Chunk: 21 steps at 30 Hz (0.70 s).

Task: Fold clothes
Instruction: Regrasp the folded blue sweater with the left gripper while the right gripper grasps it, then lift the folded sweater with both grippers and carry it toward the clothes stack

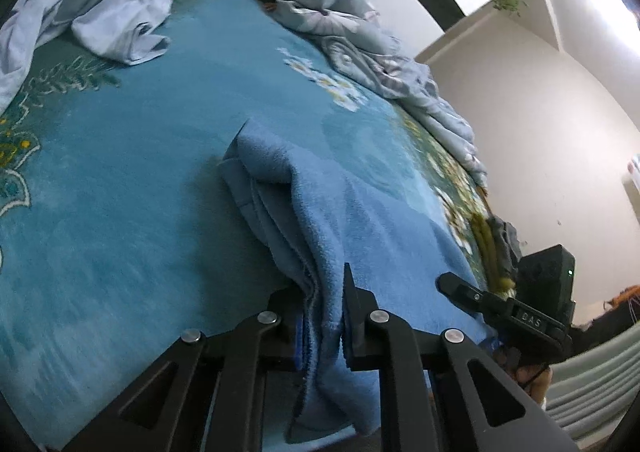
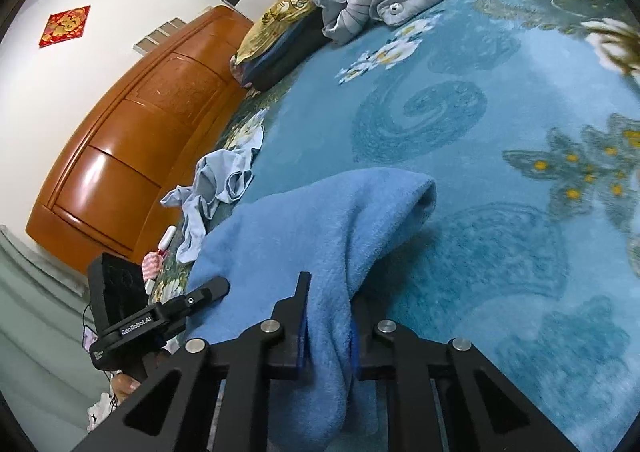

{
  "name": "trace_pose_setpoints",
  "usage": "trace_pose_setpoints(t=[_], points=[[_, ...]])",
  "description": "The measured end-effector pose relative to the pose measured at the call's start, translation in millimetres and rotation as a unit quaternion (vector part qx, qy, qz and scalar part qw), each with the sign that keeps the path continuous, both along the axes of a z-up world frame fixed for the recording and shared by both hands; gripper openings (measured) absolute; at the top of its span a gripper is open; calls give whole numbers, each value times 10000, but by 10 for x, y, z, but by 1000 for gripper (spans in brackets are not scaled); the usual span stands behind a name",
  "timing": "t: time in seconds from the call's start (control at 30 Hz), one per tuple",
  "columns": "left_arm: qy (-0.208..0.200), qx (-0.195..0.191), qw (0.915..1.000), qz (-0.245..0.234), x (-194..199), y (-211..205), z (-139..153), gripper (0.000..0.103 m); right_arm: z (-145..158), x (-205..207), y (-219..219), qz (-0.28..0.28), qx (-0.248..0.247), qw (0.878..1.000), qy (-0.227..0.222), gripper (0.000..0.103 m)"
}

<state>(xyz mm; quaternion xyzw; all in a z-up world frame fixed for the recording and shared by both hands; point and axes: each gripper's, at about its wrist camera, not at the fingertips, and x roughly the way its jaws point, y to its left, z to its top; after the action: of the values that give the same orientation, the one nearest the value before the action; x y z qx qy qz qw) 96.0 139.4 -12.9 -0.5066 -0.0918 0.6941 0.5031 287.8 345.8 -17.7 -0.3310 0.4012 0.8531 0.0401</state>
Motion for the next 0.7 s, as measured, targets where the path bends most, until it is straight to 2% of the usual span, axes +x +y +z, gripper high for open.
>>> trace_pose_setpoints(t=[0.3,0.7], points=[[440,94,9974,-570,477,368,350,14,289,538,165,-181,267,9995,-25,16],[817,95,9868,-1398,967,1263,747,14,732,1172,700,-568,902,9942,-145,16]])
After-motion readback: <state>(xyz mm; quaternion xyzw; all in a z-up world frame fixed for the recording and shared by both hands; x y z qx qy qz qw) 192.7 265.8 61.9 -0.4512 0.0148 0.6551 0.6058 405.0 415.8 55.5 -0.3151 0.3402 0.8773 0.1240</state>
